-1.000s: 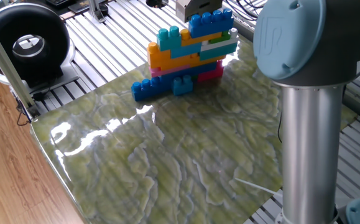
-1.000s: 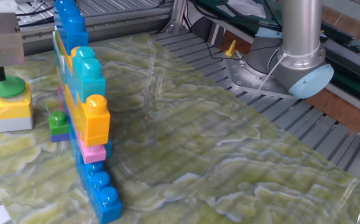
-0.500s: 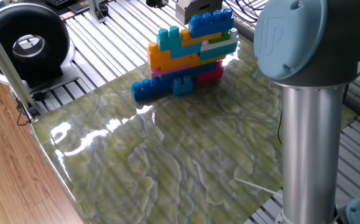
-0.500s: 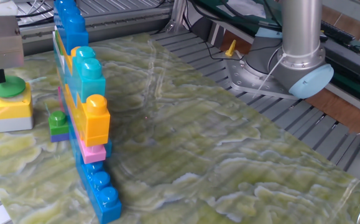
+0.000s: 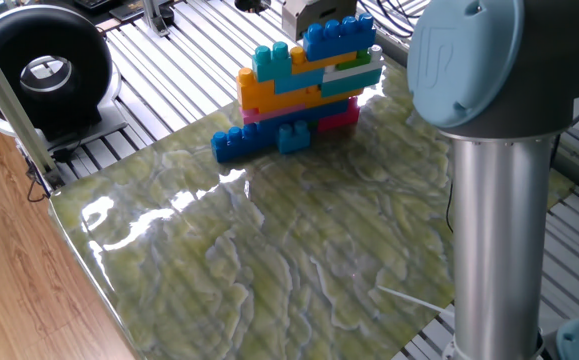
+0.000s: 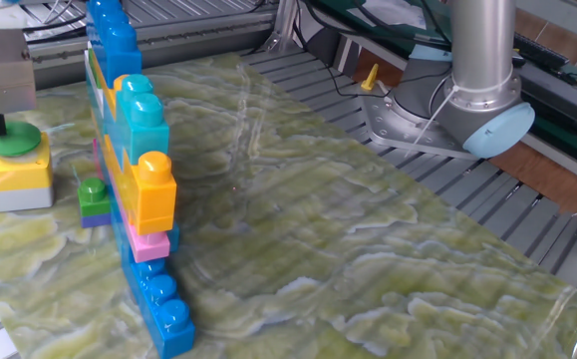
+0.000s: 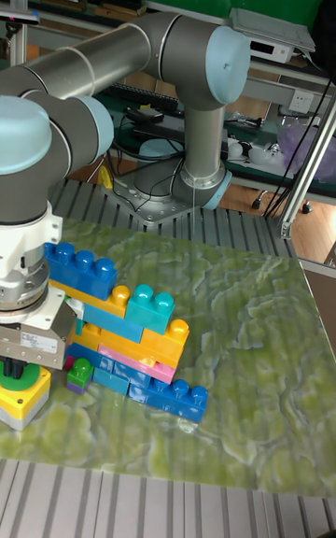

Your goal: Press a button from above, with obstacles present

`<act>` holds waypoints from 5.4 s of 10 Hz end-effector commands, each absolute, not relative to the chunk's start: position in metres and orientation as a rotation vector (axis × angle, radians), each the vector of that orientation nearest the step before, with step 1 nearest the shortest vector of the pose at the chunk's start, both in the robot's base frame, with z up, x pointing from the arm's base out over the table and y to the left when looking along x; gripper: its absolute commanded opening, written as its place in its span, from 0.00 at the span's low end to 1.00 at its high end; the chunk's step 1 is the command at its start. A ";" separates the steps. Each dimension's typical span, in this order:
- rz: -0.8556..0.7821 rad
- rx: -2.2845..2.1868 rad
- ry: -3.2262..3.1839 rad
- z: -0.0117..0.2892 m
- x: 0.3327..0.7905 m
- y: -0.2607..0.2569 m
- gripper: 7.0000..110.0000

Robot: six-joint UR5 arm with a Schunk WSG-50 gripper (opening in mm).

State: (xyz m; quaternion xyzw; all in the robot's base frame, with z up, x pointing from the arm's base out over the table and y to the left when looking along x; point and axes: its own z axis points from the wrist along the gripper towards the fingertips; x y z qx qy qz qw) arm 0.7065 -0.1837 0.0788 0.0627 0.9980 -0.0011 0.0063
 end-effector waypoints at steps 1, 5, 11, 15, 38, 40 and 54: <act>0.013 0.205 3.118 0.079 0.707 -0.182 0.00; 0.017 0.212 3.122 0.077 0.705 -0.181 0.00; 0.017 0.215 3.123 0.075 0.704 -0.182 0.00; 0.015 0.215 3.125 0.075 0.704 -0.182 0.00; 0.033 0.206 3.134 0.072 0.704 -0.182 0.00; 0.030 0.204 3.140 0.077 0.703 -0.181 0.00; 0.016 0.150 3.135 0.172 0.703 -0.177 0.00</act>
